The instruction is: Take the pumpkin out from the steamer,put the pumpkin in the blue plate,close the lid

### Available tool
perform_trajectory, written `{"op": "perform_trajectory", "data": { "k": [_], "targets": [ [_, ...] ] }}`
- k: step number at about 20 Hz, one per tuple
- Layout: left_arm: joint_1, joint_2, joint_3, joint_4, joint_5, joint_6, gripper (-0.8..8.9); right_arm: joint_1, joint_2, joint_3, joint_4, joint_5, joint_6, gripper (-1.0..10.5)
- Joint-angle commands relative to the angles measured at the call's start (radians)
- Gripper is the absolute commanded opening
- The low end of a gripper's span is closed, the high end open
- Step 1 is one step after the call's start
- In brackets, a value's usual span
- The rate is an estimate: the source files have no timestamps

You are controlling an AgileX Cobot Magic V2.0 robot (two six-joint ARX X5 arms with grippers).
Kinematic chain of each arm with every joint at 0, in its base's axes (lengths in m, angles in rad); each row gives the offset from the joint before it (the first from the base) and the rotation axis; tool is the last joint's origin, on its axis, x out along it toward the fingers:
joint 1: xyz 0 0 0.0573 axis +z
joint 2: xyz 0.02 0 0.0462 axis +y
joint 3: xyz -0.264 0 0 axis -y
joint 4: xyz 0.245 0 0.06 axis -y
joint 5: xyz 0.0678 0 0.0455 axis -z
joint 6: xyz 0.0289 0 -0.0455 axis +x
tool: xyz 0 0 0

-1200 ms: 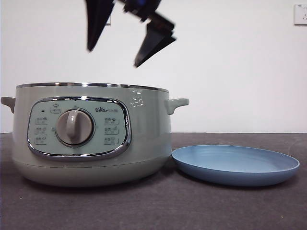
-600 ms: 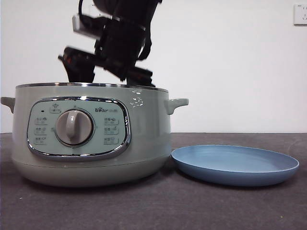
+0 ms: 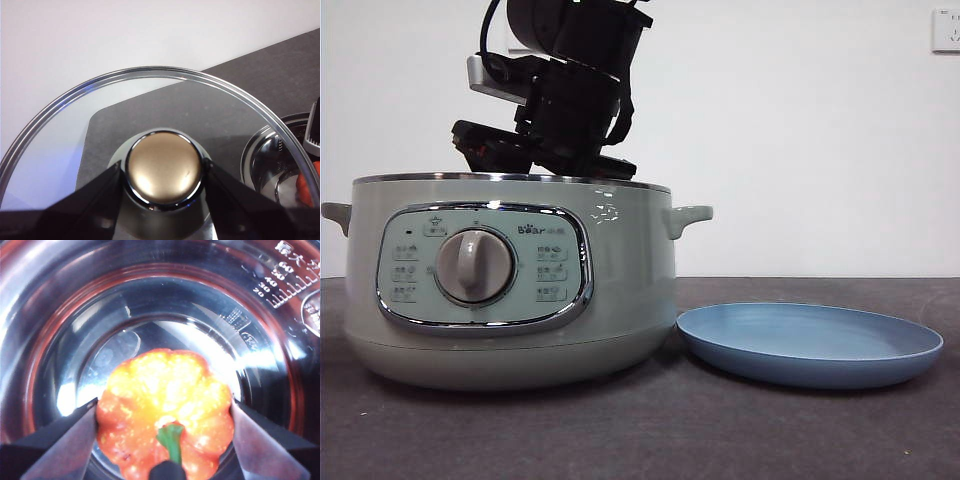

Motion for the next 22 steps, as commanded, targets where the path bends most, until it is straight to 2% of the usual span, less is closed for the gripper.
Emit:
{"op": "perform_trajectory", "data": {
  "k": [1, 4, 7, 10, 12, 18, 22],
  "targets": [
    [-0.002, -0.008, 0.015, 0.043, -0.005, 0.011, -0.09, 0.003, -0.066, 0.002, -0.017, 0.000, -0.004, -0.1],
    [-0.002, 0.002, 0.015, 0.050, -0.002, 0.011, -0.09, -0.007, -0.199, 0.002, -0.108, 0.001, -0.005, -0.1],
    [-0.002, 0.022, 0.015, 0.058, -0.002, 0.011, -0.09, -0.061, -0.328, 0.002, -0.295, 0.002, 0.008, -0.1],
    [-0.003, 0.037, 0.015, 0.060, 0.009, 0.011, -0.09, -0.141, -0.412, 0.001, -0.477, 0.012, 0.075, -0.1],
    [-0.002, 0.039, 0.015, 0.062, 0.055, 0.010, -0.09, -0.184, -0.449, -0.005, -0.550, 0.097, 0.138, -0.1],
    [-0.003, 0.045, 0.015, 0.092, 0.106, 0.008, -0.09, -0.214, -0.610, -0.208, -0.546, 0.377, 0.292, -0.1],
    [-0.003, 0.046, 0.015, 0.092, 0.108, 0.008, -0.09, -0.214, -0.700, -0.444, -0.402, 0.391, 0.309, -0.1]
  ]
}}
